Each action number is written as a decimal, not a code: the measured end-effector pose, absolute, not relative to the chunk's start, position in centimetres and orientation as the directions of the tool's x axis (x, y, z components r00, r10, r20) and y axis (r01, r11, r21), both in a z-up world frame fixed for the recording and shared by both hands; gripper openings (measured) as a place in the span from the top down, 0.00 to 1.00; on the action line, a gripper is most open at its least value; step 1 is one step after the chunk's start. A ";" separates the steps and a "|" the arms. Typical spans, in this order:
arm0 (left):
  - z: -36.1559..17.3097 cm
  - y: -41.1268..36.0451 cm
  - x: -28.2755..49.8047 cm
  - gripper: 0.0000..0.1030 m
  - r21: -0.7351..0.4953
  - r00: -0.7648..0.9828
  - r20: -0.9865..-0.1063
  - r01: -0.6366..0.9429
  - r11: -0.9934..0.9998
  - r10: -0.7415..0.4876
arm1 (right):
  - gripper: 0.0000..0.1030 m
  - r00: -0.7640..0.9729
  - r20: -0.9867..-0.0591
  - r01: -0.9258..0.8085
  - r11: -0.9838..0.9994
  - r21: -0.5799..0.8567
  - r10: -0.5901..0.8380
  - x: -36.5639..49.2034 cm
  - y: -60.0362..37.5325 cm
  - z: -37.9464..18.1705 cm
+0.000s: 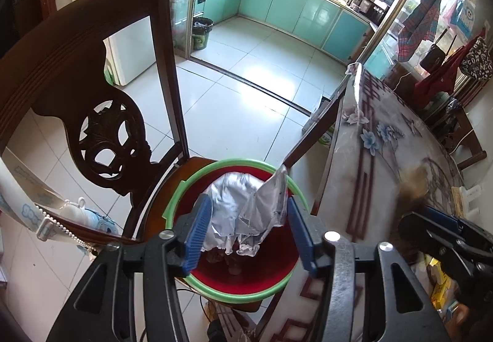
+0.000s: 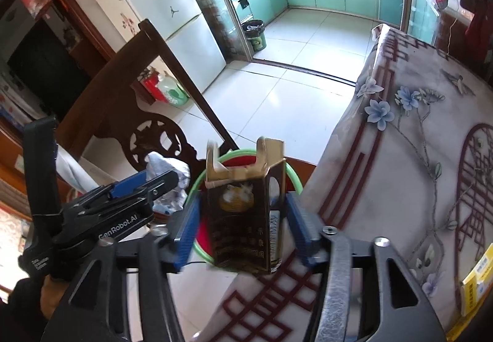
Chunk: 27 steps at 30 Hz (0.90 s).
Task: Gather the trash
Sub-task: 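Carry both items over the red bucket and open both tools to drop them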
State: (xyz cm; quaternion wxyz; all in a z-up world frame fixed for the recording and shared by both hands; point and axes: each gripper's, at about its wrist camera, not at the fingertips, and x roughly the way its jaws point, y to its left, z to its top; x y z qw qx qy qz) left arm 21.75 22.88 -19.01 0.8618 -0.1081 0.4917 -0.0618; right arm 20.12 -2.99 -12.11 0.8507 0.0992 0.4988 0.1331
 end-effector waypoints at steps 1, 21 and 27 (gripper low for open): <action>-19.0 23.0 21.9 0.41 -0.254 0.508 -0.834 -0.004 0.967 -0.216 | 0.39 0.475 -0.819 -0.123 0.946 0.301 0.322 20.1 -3.1 -12.0; -17.3 17.4 20.4 0.36 -0.225 0.530 -0.815 0.080 0.971 -0.233 | 0.39 0.543 -0.808 -0.003 0.962 0.273 0.231 17.0 -9.5 -10.4; -16.5 14.3 19.2 0.36 -0.216 0.533 -0.809 0.124 0.968 -0.249 | 0.39 0.563 -0.800 0.014 0.965 0.263 0.210 15.6 -11.3 -9.7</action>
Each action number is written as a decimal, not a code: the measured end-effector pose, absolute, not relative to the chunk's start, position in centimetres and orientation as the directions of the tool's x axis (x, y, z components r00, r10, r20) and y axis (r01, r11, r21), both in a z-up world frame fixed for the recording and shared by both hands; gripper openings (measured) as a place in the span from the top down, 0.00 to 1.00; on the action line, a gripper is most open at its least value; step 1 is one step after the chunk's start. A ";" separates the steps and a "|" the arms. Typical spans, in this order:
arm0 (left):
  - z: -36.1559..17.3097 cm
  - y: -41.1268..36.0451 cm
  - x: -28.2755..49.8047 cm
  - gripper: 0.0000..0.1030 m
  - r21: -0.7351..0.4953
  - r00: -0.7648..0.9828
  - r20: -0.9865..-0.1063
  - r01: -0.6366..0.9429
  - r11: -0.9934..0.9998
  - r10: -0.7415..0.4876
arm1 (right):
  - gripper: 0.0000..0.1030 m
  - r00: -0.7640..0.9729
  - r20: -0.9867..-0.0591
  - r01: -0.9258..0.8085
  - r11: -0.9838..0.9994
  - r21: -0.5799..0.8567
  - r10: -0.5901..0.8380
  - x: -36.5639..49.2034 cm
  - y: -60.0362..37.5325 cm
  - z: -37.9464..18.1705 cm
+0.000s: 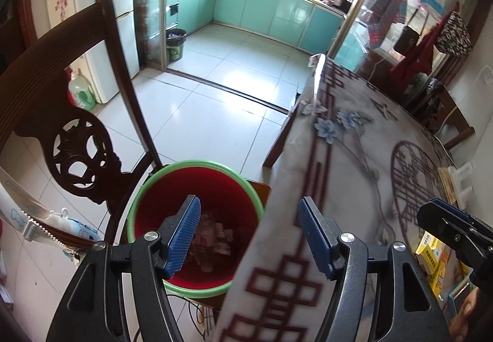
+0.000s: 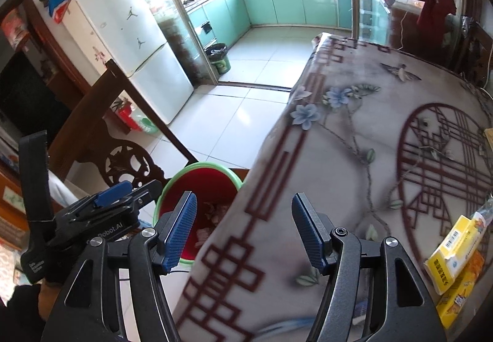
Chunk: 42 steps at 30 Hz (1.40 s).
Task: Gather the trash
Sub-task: 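Carry both items over the red bucket and open both tools to drop them, then grasp the yellow-white carton with the left tool while the right tool grasps crumpled paper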
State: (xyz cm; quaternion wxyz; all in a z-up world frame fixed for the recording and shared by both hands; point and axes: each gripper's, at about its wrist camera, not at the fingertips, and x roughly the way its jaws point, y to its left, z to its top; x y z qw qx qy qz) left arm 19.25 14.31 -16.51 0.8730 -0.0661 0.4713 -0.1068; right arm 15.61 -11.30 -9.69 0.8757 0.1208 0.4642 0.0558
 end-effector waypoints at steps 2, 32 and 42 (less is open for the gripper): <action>-16.2 13.4 18.8 0.36 -0.214 0.534 -0.807 0.134 0.968 -0.252 | 0.39 0.567 -0.797 0.016 0.964 0.265 0.209 15.2 -11.9 -9.5; -14.4 -9.1 12.2 0.36 -0.187 0.409 -0.797 0.533 0.825 -0.445 | 0.30 0.410 -0.829 0.689 0.724 0.009 -0.380 3.9 -46.8 -12.9; -16.5 -25.2 7.1 0.36 -0.204 0.175 -0.839 0.776 0.596 -0.515 | 0.34 0.255 -0.907 0.759 0.650 -0.026 -0.334 4.6 -59.1 -20.4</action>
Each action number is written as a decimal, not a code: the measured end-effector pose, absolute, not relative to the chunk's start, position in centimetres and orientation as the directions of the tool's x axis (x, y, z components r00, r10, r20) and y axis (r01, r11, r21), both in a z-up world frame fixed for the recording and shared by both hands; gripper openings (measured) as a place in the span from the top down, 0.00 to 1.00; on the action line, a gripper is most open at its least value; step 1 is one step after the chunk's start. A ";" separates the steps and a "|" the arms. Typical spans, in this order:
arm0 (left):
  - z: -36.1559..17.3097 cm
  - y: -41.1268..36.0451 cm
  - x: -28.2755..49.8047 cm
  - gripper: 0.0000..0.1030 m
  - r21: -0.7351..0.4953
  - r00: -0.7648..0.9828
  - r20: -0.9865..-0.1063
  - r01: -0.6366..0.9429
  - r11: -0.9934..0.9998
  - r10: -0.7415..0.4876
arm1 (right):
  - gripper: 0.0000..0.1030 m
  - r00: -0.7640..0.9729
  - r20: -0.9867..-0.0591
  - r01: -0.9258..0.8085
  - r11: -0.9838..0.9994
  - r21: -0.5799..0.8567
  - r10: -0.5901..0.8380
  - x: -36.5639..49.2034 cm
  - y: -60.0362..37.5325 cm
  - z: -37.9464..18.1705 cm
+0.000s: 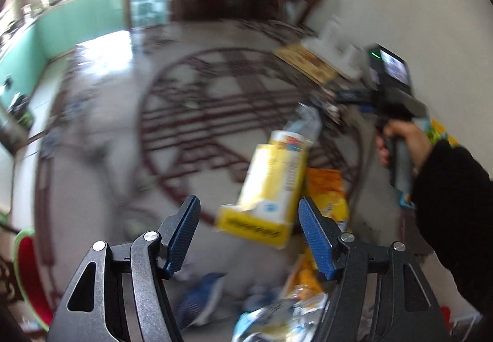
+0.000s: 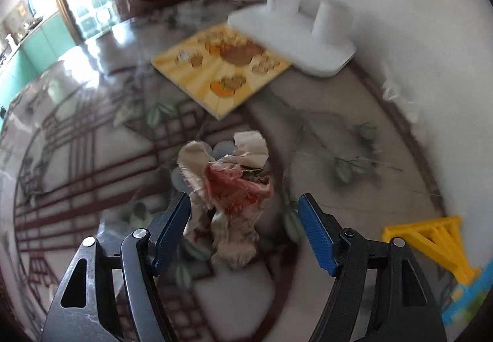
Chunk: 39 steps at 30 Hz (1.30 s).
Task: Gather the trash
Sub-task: 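Grasp the yellow-white carton with the left tool while the right tool grasps crumpled paper, then carry the carton and crumpled paper over the red bucket and open both tools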
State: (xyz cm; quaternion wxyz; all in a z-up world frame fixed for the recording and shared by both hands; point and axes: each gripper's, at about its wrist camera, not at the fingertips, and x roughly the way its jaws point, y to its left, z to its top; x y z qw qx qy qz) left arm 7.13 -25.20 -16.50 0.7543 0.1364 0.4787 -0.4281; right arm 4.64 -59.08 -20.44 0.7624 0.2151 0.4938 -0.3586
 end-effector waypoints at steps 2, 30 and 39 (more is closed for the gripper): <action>-17.7 -27.6 6.7 0.36 -0.188 0.149 -0.862 0.794 0.578 -0.484 | 0.49 0.289 -0.922 0.737 0.675 0.042 -0.258 4.8 -59.5 -21.7; -19.7 -25.1 11.6 0.59 -0.202 0.232 -0.857 0.670 0.714 -0.460 | 0.64 0.569 -0.808 0.567 0.784 0.251 -0.153 2.1 -45.4 -12.0; -15.6 -14.9 11.9 0.59 -0.192 0.354 -0.810 0.593 0.782 -0.467 | 0.64 0.604 -0.785 0.501 0.831 0.241 -0.136 3.9 -38.5 -10.2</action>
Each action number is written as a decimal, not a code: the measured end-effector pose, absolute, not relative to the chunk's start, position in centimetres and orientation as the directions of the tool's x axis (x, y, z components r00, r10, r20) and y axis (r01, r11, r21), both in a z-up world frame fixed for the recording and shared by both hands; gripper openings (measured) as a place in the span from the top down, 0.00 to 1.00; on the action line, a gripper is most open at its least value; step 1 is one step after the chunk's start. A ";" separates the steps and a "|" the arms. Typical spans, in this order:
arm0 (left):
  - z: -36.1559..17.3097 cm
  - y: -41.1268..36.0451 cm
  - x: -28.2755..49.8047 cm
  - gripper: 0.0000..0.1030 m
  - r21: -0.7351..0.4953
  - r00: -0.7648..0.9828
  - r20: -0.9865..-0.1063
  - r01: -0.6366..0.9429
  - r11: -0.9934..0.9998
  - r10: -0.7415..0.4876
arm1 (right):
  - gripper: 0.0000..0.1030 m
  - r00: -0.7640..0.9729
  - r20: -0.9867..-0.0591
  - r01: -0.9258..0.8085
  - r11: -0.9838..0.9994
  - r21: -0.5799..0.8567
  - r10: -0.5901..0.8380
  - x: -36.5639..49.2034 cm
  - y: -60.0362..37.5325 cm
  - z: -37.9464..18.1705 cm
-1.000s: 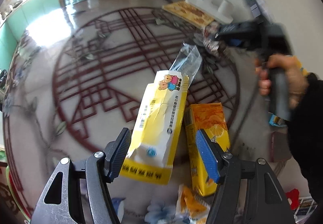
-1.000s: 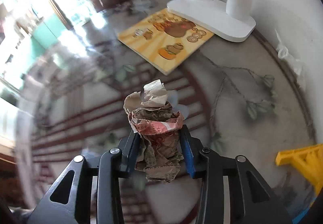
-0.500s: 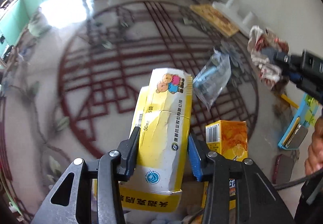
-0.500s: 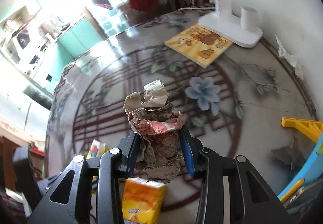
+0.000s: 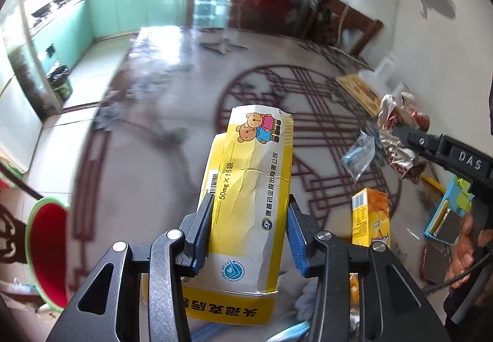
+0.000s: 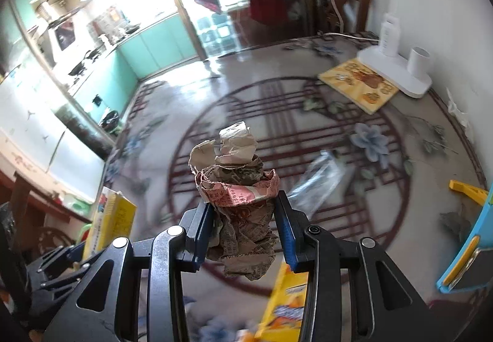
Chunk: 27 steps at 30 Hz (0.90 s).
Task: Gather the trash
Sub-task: 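Carry the carton and crumpled paper over the red bucket and open both tools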
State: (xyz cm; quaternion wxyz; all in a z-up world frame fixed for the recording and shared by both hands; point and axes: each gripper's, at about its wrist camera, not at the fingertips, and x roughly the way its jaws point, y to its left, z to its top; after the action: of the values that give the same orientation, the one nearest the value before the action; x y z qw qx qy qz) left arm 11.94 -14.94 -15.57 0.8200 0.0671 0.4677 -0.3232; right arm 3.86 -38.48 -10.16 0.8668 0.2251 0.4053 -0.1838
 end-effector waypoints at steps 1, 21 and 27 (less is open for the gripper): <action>-15.3 -14.2 11.8 0.59 -0.188 0.365 -0.806 0.588 0.787 -0.465 | 0.64 0.607 -0.783 0.492 0.838 0.236 -0.136 4.1 -37.6 -10.0; -12.1 2.7 13.3 0.59 -0.197 0.525 -0.737 0.435 0.879 -0.426 | 0.64 0.645 -0.758 0.320 0.935 0.150 -0.099 8.1 -22.8 -7.3; -12.1 6.5 14.2 0.59 -0.213 0.545 -0.731 0.389 0.896 -0.410 | 0.64 0.647 -0.758 0.277 0.951 0.136 -0.080 9.2 -19.8 -7.1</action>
State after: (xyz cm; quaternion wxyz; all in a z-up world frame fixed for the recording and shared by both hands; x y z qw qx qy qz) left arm 14.16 6.54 -12.08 0.8789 -0.0129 0.4191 -0.2273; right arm 9.25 -19.84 -7.10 0.8995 0.1207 0.4080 -0.0994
